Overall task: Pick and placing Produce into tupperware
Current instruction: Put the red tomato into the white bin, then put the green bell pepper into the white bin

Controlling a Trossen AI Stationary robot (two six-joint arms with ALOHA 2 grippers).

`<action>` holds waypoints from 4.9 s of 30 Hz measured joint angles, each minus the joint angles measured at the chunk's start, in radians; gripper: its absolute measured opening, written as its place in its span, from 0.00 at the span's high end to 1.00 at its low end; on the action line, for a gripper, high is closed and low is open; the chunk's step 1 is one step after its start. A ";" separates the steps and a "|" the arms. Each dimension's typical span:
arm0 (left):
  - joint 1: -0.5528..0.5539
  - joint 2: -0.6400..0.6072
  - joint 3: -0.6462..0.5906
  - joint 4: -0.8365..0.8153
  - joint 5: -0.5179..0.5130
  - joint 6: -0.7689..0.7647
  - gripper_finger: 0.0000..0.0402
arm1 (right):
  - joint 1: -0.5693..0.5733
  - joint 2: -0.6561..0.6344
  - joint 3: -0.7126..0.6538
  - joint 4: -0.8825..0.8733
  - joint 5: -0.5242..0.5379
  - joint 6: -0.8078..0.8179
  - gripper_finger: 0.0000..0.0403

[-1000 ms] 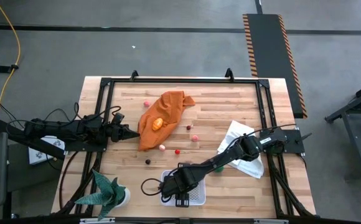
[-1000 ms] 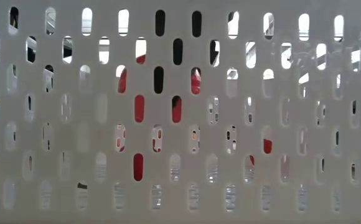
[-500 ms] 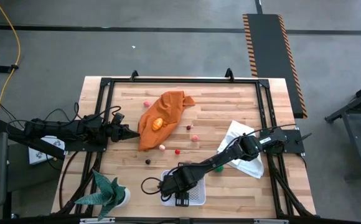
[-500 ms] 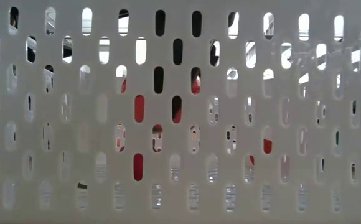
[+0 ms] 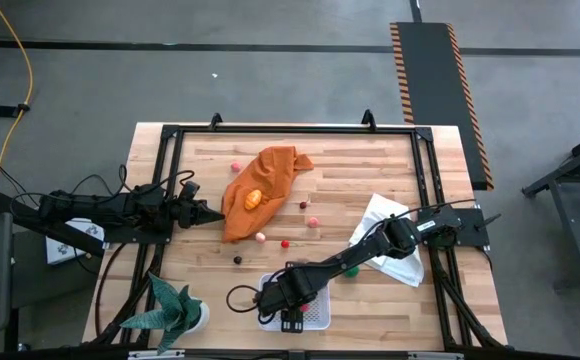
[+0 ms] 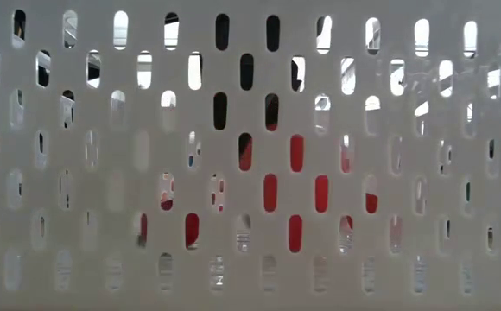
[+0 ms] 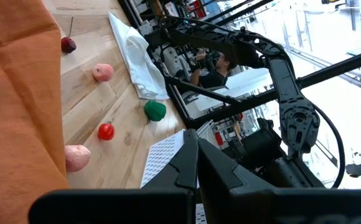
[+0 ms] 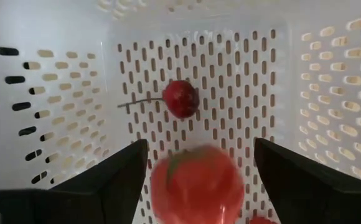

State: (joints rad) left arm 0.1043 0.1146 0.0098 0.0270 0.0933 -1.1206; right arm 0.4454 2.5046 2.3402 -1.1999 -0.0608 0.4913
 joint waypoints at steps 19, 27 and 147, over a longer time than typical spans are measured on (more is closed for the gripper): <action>0.000 0.000 0.000 0.000 0.000 0.000 1.00 | 0.000 0.000 0.000 0.000 0.001 -0.001 0.29; 0.000 0.000 0.000 0.000 0.000 0.000 1.00 | 0.000 0.000 0.000 0.002 0.001 -0.002 0.29; 0.000 0.000 0.000 0.000 0.000 0.000 1.00 | 0.000 -1.111 -0.206 -0.269 0.255 -0.255 1.00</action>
State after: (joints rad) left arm 0.1043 0.1150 0.0097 0.0273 0.0933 -1.1206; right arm 0.4454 1.3940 2.1338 -1.4689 0.1944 0.2360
